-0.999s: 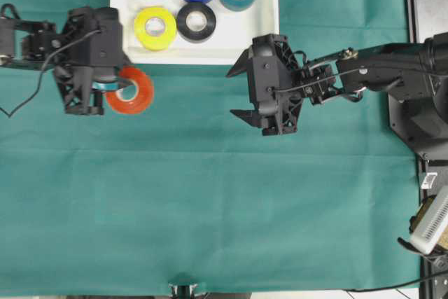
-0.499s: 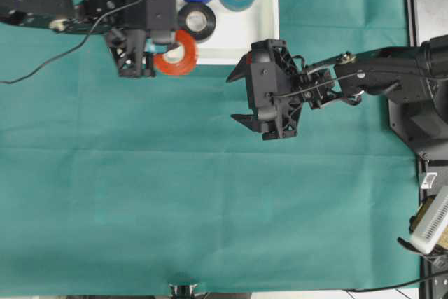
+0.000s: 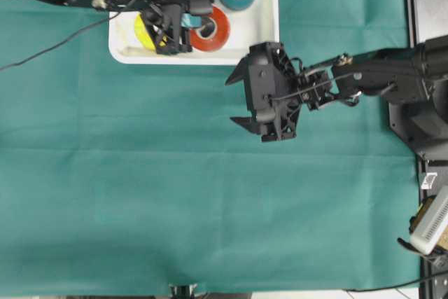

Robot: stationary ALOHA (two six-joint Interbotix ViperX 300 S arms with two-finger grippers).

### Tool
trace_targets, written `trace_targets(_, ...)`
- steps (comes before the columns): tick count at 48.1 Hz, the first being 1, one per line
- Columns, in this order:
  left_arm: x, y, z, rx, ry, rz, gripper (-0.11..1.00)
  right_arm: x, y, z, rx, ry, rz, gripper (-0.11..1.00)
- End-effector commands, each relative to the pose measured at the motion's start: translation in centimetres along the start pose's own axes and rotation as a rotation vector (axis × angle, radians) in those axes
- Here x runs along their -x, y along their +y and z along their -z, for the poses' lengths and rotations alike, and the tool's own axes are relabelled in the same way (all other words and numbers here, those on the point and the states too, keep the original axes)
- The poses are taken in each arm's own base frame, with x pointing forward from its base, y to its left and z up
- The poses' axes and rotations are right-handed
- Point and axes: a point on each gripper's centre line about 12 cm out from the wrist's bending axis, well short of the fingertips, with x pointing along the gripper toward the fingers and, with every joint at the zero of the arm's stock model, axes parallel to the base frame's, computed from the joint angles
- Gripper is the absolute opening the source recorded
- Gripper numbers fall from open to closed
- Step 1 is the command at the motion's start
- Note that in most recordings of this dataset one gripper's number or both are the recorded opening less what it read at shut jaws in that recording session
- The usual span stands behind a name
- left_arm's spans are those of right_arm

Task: Put the tape alternately from left to right into the white case.
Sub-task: 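Carry the red roll into the tray's right side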

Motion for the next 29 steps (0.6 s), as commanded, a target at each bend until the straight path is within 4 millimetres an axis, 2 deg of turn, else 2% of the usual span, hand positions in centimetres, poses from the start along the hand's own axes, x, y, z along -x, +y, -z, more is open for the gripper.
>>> trace_targets(1,0.4,0.9,-2.2,0.004,-0.061,-0.020,0.25,0.3,0.2,-0.8,-0.002,-0.029,-0.008,0.87)
trace_targets(16,-1.0,1.1,-2.8,0.005,-0.066,-0.023,0.25,0.3,0.2,-0.7,-0.002,-0.027,-0.007,0.87)
trace_targets(29,-1.1,1.2,-2.8,0.004,-0.062,-0.023,0.25,0.2,0.2,-0.7,-0.002,-0.026,-0.007,0.87)
